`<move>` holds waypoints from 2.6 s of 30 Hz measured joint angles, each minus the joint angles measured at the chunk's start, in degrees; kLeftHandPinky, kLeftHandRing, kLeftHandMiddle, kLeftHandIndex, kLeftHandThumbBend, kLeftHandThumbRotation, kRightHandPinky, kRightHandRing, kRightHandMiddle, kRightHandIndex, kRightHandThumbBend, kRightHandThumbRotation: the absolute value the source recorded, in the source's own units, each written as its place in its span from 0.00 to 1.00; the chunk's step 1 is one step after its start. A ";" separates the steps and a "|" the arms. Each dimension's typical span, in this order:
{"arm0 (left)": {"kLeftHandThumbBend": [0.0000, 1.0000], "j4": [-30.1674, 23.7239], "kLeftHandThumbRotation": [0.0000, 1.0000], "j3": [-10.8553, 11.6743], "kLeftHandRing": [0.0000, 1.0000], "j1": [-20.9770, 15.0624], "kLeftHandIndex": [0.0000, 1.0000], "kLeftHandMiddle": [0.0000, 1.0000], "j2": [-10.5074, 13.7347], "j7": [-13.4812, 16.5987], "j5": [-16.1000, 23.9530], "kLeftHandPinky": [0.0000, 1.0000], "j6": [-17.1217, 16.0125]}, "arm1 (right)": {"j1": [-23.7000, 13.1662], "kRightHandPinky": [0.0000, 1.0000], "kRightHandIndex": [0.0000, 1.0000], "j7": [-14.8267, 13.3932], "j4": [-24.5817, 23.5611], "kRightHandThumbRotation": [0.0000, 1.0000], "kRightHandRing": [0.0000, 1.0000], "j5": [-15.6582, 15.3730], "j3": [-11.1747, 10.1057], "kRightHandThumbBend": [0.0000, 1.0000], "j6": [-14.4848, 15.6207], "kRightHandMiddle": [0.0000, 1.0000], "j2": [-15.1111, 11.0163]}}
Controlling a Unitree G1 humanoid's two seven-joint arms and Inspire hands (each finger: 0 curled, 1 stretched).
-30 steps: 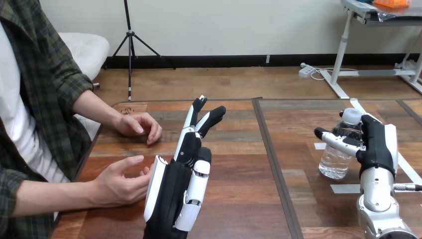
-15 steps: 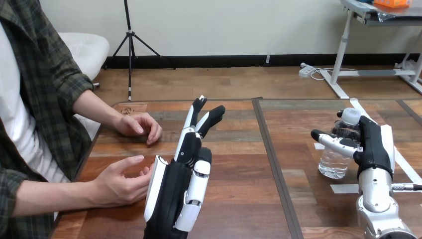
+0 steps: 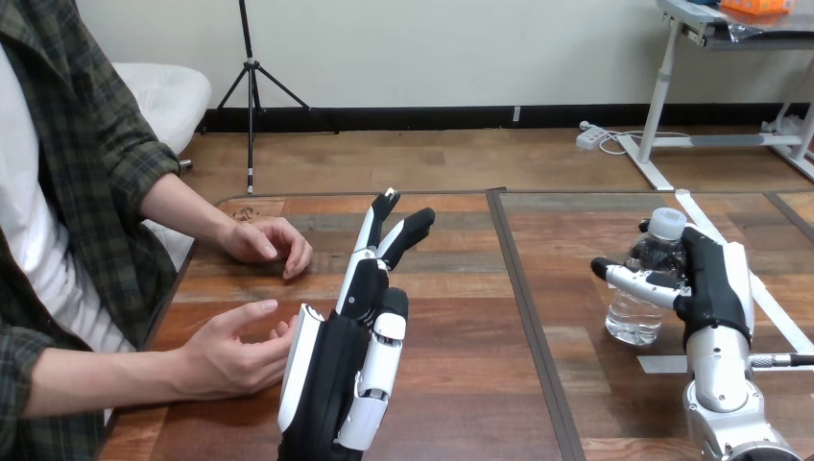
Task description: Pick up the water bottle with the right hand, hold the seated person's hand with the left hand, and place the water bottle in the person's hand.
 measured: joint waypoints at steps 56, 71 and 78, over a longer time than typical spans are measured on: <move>0.00 0.00 1.00 -0.28 0.86 0.83 0.93 0.87 -0.18 -0.06 -0.57 0.83 0.00 | -0.01 0.52 0.53 -4.58 1.15 0.00 0.51 -2.43 1.00 0.73 0.19 0.53 1.35; 0.00 0.00 1.00 -0.77 0.84 0.87 0.92 0.85 -0.22 -0.29 -2.20 0.79 0.01 | -0.06 0.47 0.51 -4.68 1.15 0.00 0.48 -3.74 2.11 0.73 0.11 0.51 0.85; 0.00 0.00 1.00 -0.81 0.83 0.87 0.91 0.85 -0.23 -0.59 -3.08 0.76 0.01 | -0.05 0.47 0.49 -4.63 1.15 0.00 0.47 -4.23 2.63 0.74 -0.12 0.50 0.35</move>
